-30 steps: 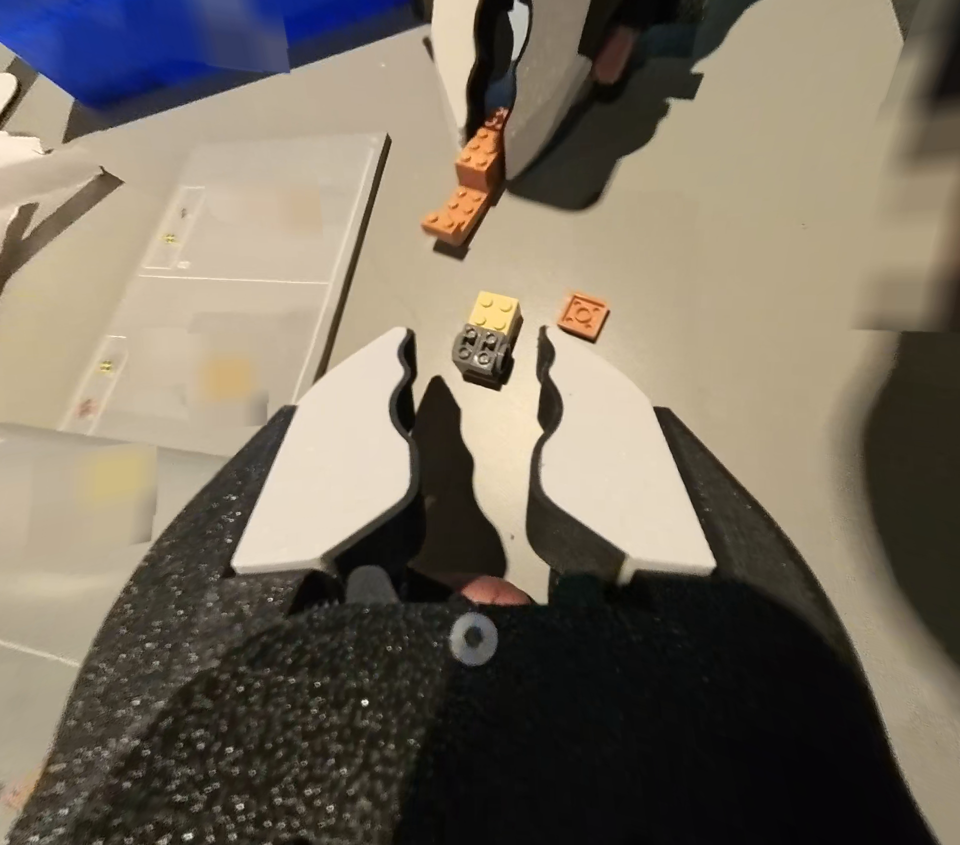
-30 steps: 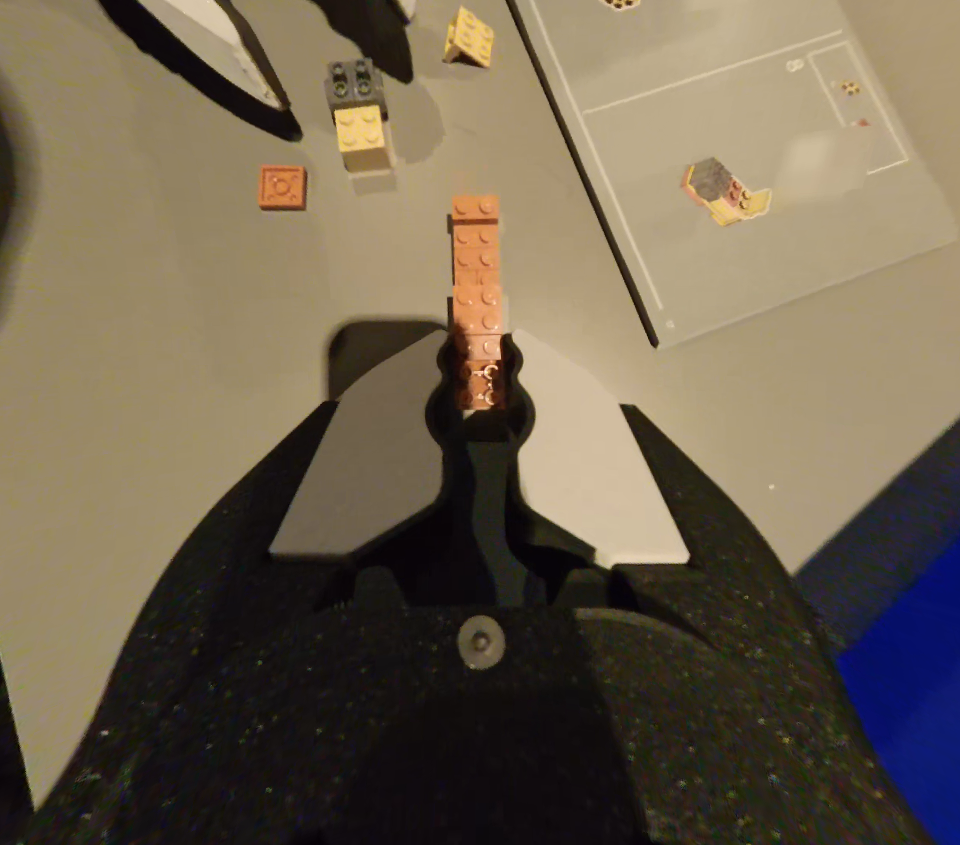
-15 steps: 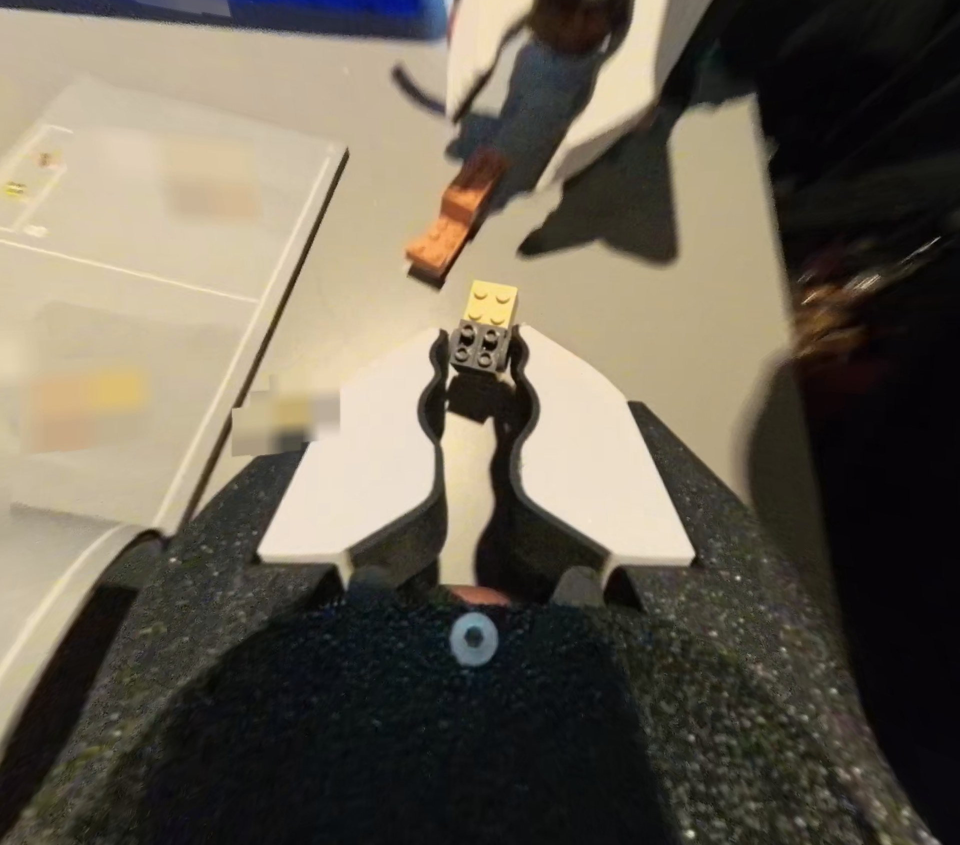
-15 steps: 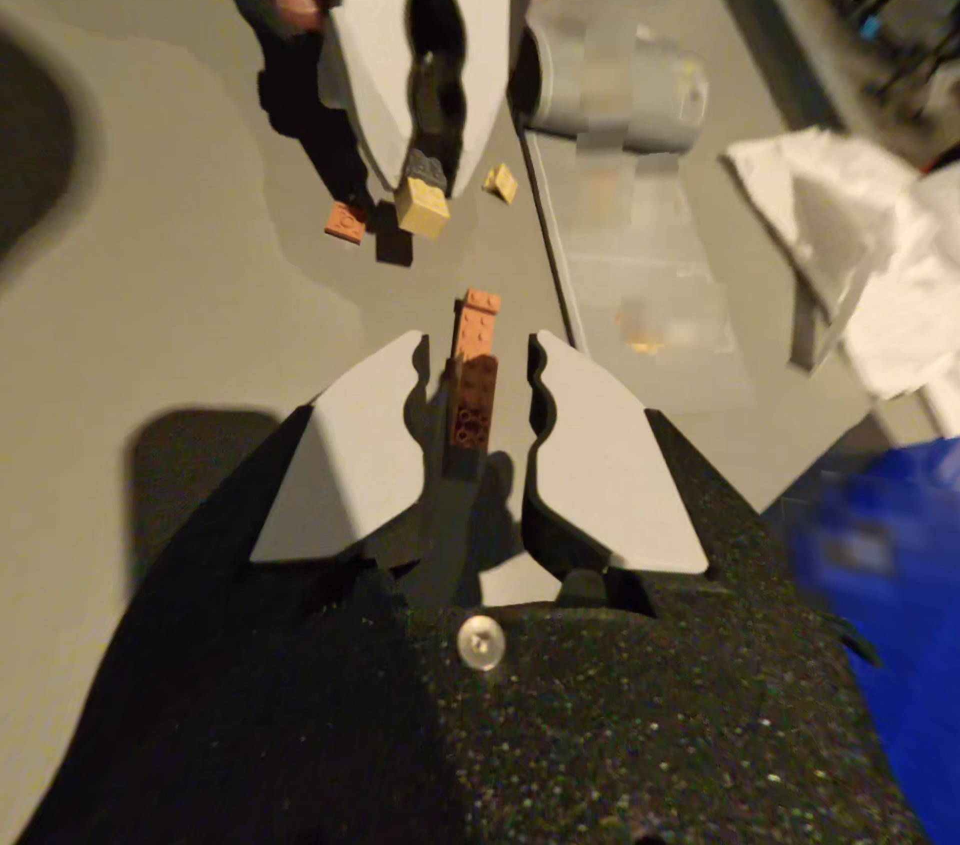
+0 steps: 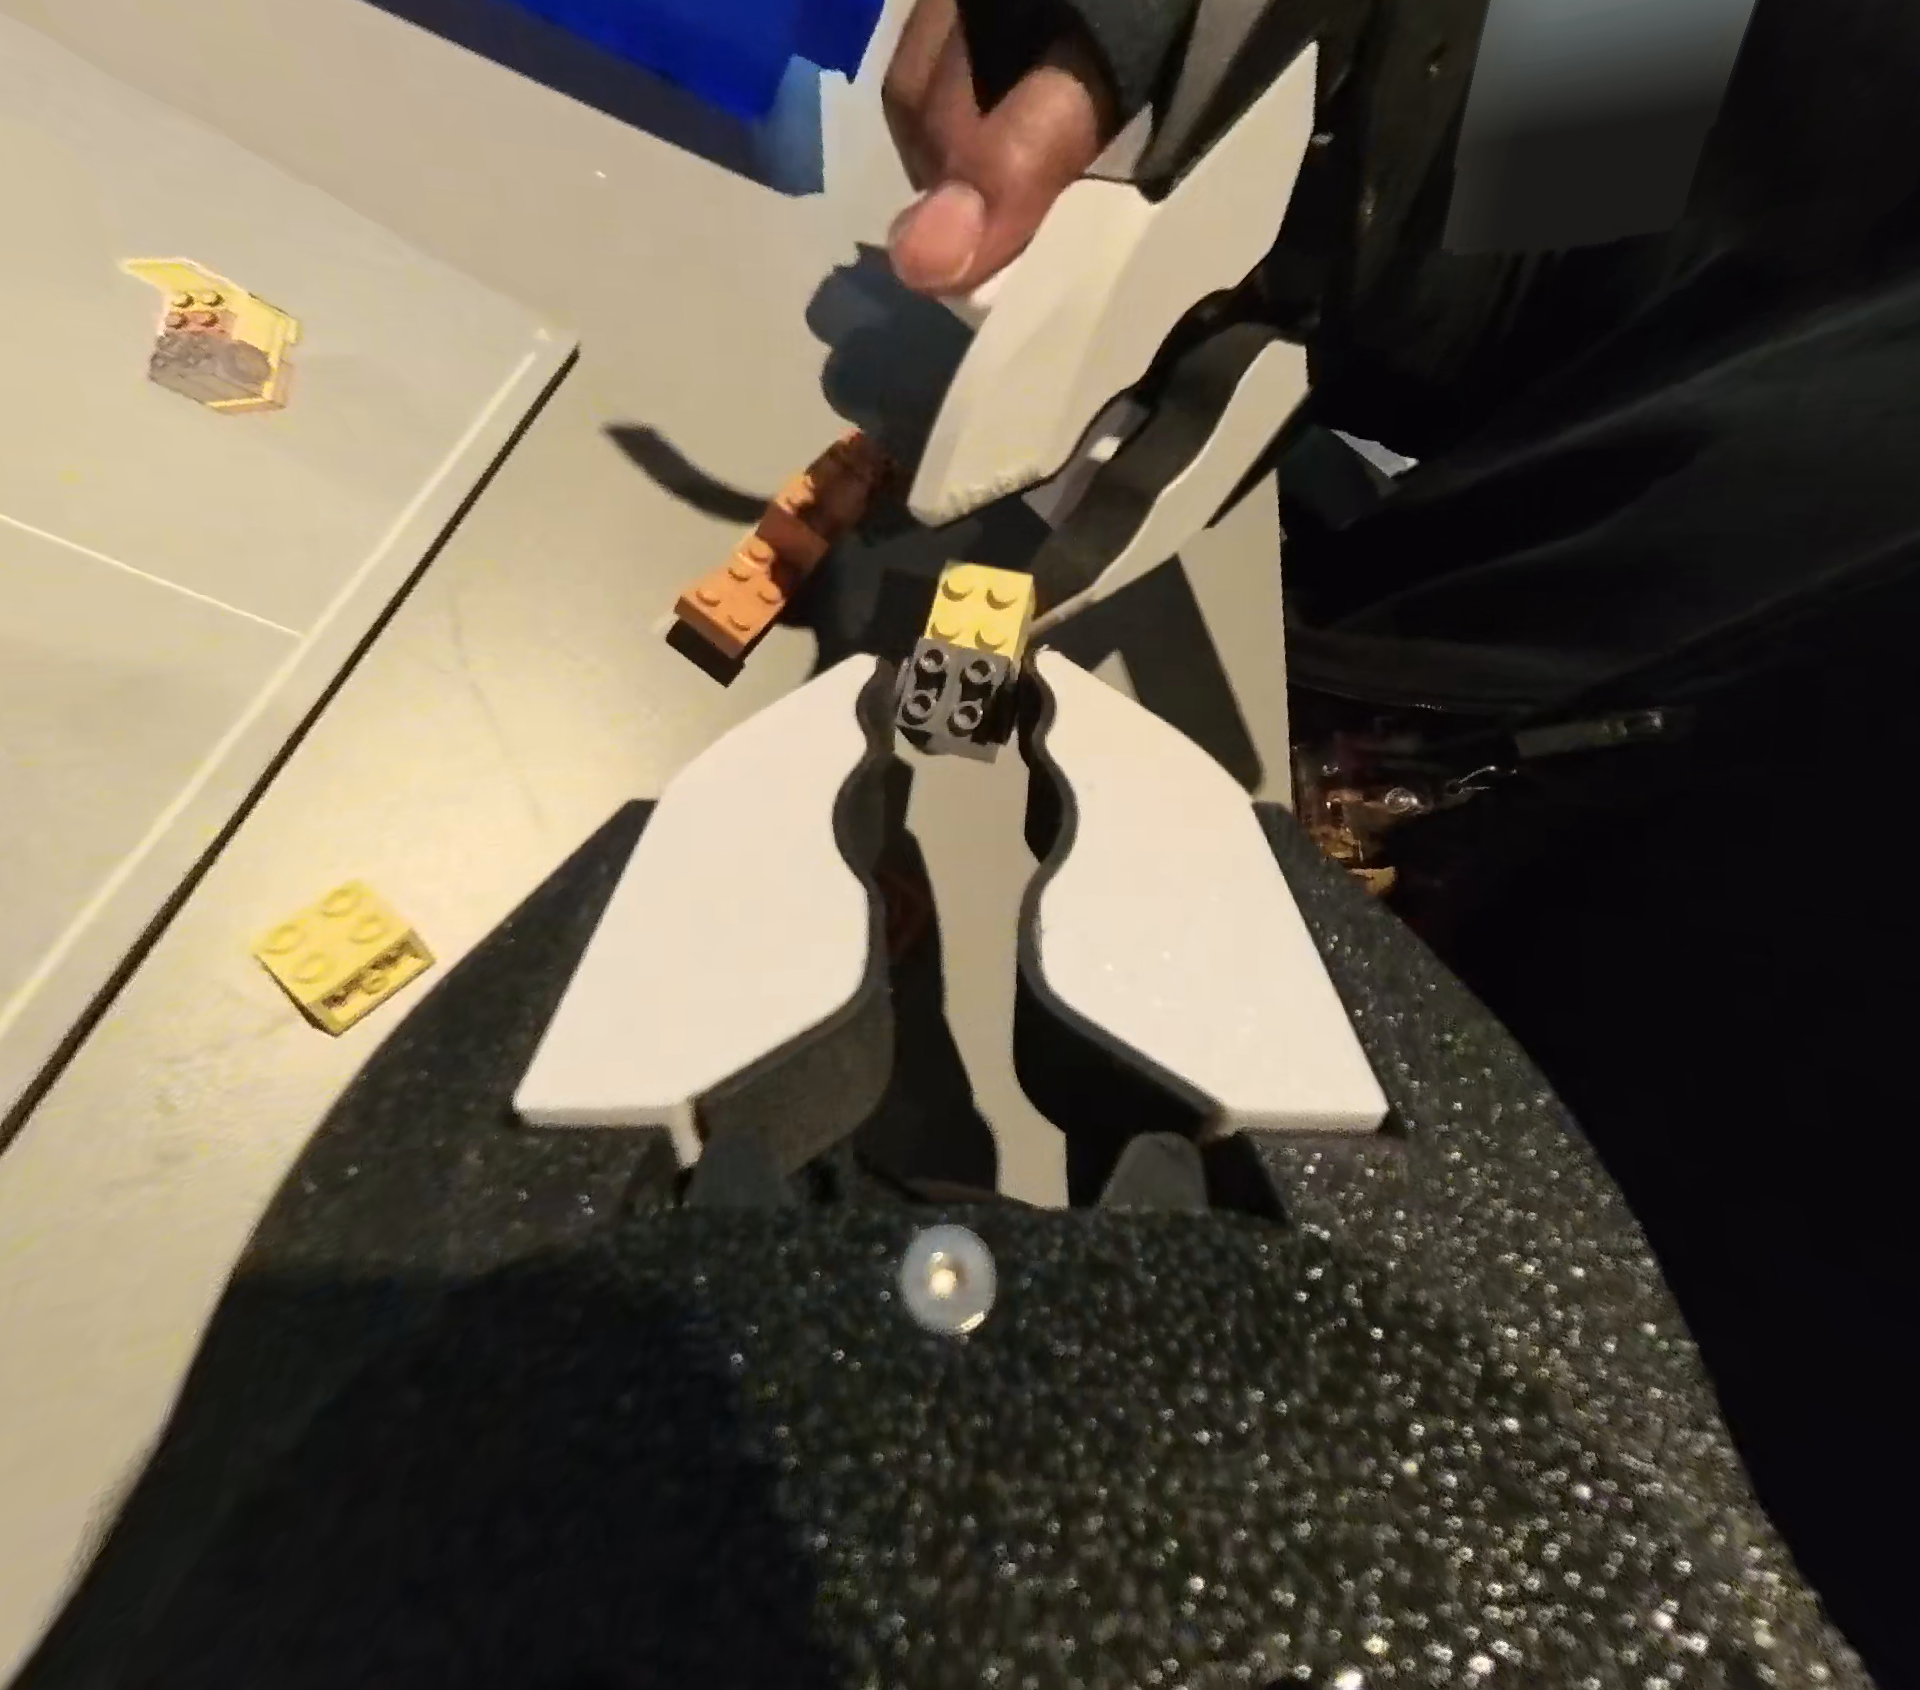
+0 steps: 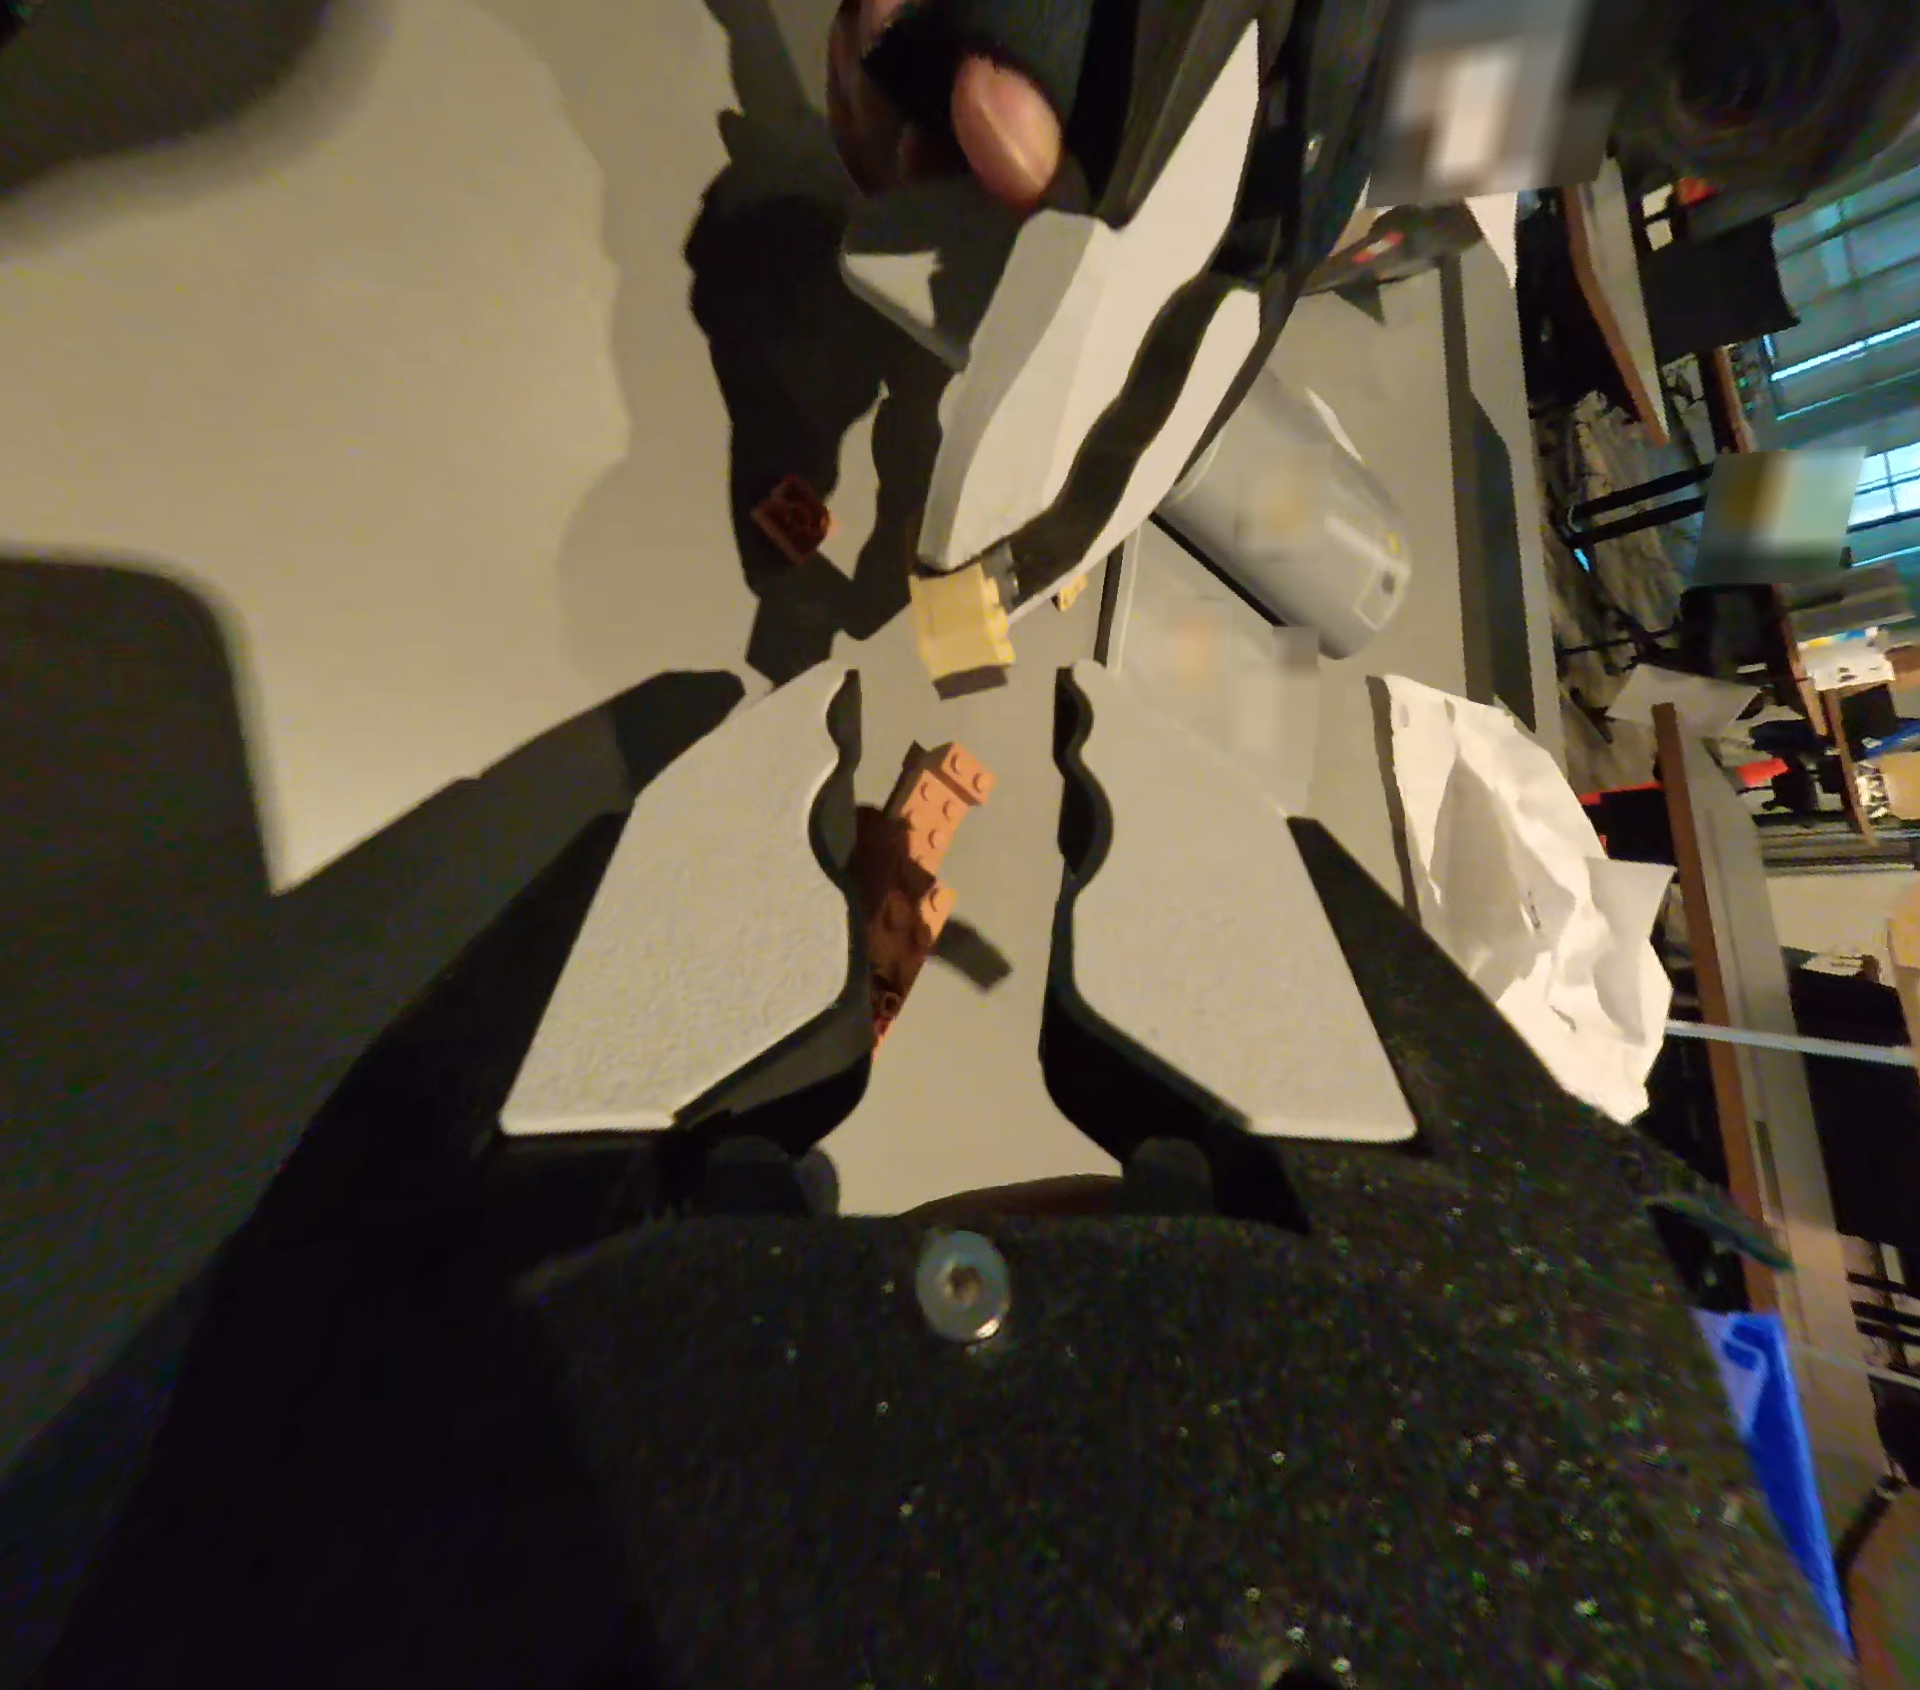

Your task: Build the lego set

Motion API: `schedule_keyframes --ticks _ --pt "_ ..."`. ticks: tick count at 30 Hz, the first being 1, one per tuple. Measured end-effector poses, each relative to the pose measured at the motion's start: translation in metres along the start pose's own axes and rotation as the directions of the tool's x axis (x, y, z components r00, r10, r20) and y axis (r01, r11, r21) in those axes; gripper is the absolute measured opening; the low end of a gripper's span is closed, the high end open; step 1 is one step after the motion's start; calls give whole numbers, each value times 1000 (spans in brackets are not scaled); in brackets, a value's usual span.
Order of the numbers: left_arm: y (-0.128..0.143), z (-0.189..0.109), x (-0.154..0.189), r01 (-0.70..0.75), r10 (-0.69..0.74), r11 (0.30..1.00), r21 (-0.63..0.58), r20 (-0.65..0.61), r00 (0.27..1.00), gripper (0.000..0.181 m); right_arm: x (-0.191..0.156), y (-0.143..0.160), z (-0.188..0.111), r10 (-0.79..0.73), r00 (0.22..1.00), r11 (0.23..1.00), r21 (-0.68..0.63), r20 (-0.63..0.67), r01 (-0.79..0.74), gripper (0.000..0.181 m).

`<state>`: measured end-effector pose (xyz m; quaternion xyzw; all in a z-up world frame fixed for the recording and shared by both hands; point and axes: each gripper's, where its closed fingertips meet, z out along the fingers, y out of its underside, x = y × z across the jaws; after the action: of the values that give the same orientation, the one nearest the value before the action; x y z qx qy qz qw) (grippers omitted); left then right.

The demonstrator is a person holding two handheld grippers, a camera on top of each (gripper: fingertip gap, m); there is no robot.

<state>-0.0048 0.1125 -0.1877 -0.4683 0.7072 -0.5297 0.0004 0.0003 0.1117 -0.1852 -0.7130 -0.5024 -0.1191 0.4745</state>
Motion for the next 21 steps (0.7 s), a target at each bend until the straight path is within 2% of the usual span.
schedule_keyframes --ticks 2,4,6,8,10,11,13,15,18,21 --pt "1 2 2 6 -7 1000 -6 -18 1000 22 -2 -3 3 -14 1000 1000 10 0 14 33" --pt "0 3 3 14 -14 1000 -9 -32 999 22 -3 -5 5 -40 999 999 3 -15 40 20" --pt "0 4 3 18 -18 1000 -10 -27 999 22 -1 -3 6 -43 999 999 -19 -34 42 16" --pt "-4 2 1 15 -15 1000 20 -10 1000 24 2 1 7 69 997 997 -38 -27 -70 15" --pt "-9 -2 2 -22 23 998 60 -2 1000 38 0 -1 6 257 966 966 -19 33 -257 15" --pt "-12 -7 0 -65 62 994 88 36 997 47 -1 -3 4 375 924 927 -14 70 -375 16" --pt "-21 -17 -2 -235 210 960 155 161 964 58 -5 -10 1 613 771 783 -5 170 -622 15" --pt "-26 -27 5 -485 422 858 168 305 854 57 -7 -18 -5 775 567 593 -11 278 -805 15" --pt "-16 -27 18 -721 651 691 56 386 654 53 -8 -33 -15 839 318 369 -33 442 -929 15" --pt "-12 -23 25 -783 716 621 37 382 585 48 -10 -44 -19 822 183 264 -75 539 -962 15"
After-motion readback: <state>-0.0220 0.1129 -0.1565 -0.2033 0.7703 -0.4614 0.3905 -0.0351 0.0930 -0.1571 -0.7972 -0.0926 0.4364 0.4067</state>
